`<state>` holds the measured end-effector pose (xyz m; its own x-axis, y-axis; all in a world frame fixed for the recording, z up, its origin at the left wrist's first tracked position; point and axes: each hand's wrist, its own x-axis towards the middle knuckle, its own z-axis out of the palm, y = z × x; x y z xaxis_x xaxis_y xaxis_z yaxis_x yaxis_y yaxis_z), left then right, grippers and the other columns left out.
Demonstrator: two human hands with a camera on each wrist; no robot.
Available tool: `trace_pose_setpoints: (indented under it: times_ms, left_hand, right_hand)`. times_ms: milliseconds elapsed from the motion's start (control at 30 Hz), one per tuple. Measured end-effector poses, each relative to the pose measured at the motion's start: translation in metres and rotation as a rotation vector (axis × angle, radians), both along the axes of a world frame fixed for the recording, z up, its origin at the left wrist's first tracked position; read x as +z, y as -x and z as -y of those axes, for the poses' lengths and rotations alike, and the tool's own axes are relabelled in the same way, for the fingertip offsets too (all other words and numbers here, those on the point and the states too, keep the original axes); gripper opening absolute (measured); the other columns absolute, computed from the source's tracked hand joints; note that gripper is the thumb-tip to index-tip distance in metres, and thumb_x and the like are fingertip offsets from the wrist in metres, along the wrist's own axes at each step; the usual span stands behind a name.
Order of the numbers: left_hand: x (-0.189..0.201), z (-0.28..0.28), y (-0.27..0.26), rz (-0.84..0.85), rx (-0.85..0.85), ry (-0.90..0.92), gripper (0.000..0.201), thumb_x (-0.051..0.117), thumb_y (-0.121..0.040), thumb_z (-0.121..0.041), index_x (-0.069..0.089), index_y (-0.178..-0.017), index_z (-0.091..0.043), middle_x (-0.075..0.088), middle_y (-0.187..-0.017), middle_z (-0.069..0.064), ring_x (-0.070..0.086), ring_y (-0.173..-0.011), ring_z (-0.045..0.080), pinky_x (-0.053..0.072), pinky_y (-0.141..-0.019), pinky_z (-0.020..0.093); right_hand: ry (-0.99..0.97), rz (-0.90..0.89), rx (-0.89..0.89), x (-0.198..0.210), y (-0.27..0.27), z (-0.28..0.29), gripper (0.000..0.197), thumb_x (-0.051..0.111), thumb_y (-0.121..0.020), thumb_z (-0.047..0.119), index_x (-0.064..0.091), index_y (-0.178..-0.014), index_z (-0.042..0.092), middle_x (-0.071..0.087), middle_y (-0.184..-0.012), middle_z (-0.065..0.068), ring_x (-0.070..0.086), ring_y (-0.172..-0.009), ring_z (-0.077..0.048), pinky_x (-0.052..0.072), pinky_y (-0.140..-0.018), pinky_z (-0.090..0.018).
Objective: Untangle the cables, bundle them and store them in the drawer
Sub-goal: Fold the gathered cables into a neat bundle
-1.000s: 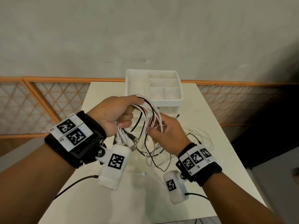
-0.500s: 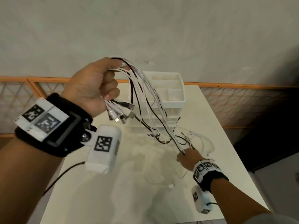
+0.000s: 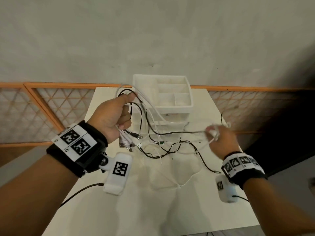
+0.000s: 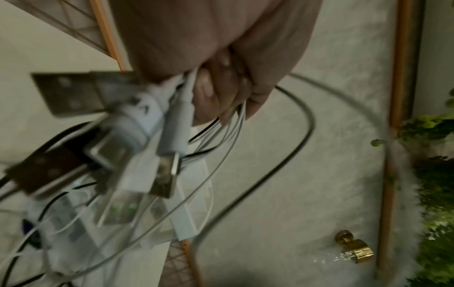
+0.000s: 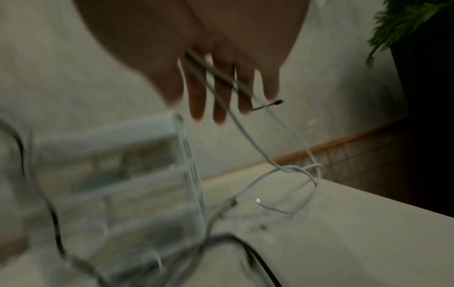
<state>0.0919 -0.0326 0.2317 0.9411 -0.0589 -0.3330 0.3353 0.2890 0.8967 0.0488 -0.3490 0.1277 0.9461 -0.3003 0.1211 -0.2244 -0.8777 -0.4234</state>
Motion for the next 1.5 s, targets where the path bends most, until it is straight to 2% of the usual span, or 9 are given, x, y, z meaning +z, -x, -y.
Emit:
trace_pose_setpoints:
  times_ms: [100, 200, 500, 800, 900, 1033, 1133, 1267, 1500]
  left_hand:
    - [0.012, -0.001, 0.002, 0.059, -0.080, -0.056, 0.015, 0.059, -0.093, -0.015, 0.070, -0.103, -0.015, 0.019, -0.043, -0.009, 0.013, -0.036, 0.010, 0.012, -0.038, 0.020]
    - [0.014, 0.003, 0.004, 0.072, -0.155, -0.114, 0.026, 0.060, -0.092, -0.015, 0.065, -0.117, -0.012, 0.020, -0.043, -0.009, 0.013, -0.035, 0.010, 0.013, -0.037, 0.019]
    - [0.034, 0.033, 0.025, 0.167, -0.311, -0.099, 0.032, 0.061, -0.091, -0.008, 0.064, -0.121, -0.001, 0.023, -0.044, -0.009, 0.015, -0.036, 0.009, 0.012, -0.039, 0.021]
    - [0.035, -0.016, 0.004, 0.270, -0.053, -0.078, 0.023, 0.059, -0.091, -0.006, 0.070, -0.103, -0.021, 0.018, -0.046, -0.008, 0.011, -0.037, 0.011, 0.013, -0.039, 0.020]
    - [0.014, -0.019, 0.002, 0.231, -0.031, -0.145, 0.038, 0.059, -0.091, -0.005, 0.051, -0.059, -0.025, 0.019, -0.045, -0.008, 0.013, -0.036, 0.010, 0.014, -0.038, 0.019]
    - [-0.002, -0.020, -0.001, 0.185, 0.019, -0.189, 0.021, 0.062, -0.089, -0.006, 0.055, -0.076, -0.021, 0.020, -0.048, -0.006, 0.015, -0.035, 0.011, 0.016, -0.037, 0.019]
    - [0.000, -0.018, 0.001, 0.178, -0.001, -0.164, 0.036, 0.062, -0.089, -0.008, 0.063, -0.119, -0.029, 0.021, -0.047, -0.008, 0.016, -0.037, 0.012, 0.016, -0.039, 0.021]
    - [0.007, -0.010, 0.004, 0.210, -0.076, -0.210, 0.042, 0.061, -0.089, -0.008, 0.061, -0.127, -0.028, 0.019, -0.048, -0.008, 0.015, -0.040, 0.014, 0.014, -0.042, 0.024]
    - [0.020, 0.006, 0.020, 0.249, -0.309, -0.268, 0.044, 0.059, -0.091, -0.005, 0.062, -0.129, -0.027, 0.022, -0.045, -0.008, 0.017, -0.038, 0.013, 0.019, -0.039, 0.022]
  right_hand:
    - [0.069, -0.638, 0.109, -0.042, 0.011, 0.002, 0.076, 0.067, -0.086, 0.038, 0.031, -0.152, 0.025, 0.039, -0.153, -0.009, 0.040, -0.139, -0.028, 0.037, -0.112, -0.040]
    - [-0.103, -0.484, 0.289, -0.023, 0.011, -0.022, 0.089, 0.075, -0.080, 0.026, 0.025, -0.154, 0.027, 0.037, -0.153, -0.004, 0.040, -0.138, -0.022, 0.036, -0.110, -0.032]
    - [-0.465, -0.057, 0.531, 0.031, -0.004, -0.155, 0.029, 0.059, -0.084, 0.045, 0.069, -0.090, 0.018, 0.067, -0.081, 0.008, 0.062, -0.075, -0.005, 0.049, -0.074, -0.023]
    - [-0.257, -0.541, 0.213, -0.073, -0.006, -0.066, 0.042, 0.048, -0.092, 0.056, 0.073, -0.063, 0.038, 0.067, -0.122, -0.006, 0.062, -0.115, -0.027, 0.045, -0.101, -0.036]
    - [-0.385, -0.230, 0.153, -0.052, -0.021, -0.041, 0.029, 0.055, -0.098, 0.024, 0.069, -0.076, 0.036, 0.069, -0.124, -0.012, 0.055, -0.127, -0.031, 0.036, -0.112, -0.037]
    - [-0.186, -0.051, -0.007, -0.036, -0.019, -0.011, 0.034, 0.052, -0.099, 0.032, 0.065, -0.129, 0.022, 0.030, -0.156, -0.024, 0.022, -0.149, -0.033, 0.013, -0.119, -0.031]
    - [0.027, -0.335, -0.060, -0.054, -0.003, 0.006, 0.056, 0.045, -0.090, 0.057, 0.054, -0.137, 0.028, 0.032, -0.154, -0.022, 0.035, -0.140, -0.040, 0.035, -0.113, -0.051]
    - [0.095, -0.768, 0.185, -0.060, 0.017, 0.000, 0.054, 0.060, -0.086, 0.060, 0.059, -0.131, 0.029, 0.055, -0.142, -0.001, 0.052, -0.129, -0.024, 0.042, -0.106, -0.035]
    - [-0.458, 0.009, 0.312, 0.046, -0.001, -0.071, 0.015, 0.078, -0.080, 0.022, 0.064, -0.080, 0.027, 0.063, -0.075, 0.015, 0.051, -0.061, -0.001, 0.040, -0.063, -0.019]
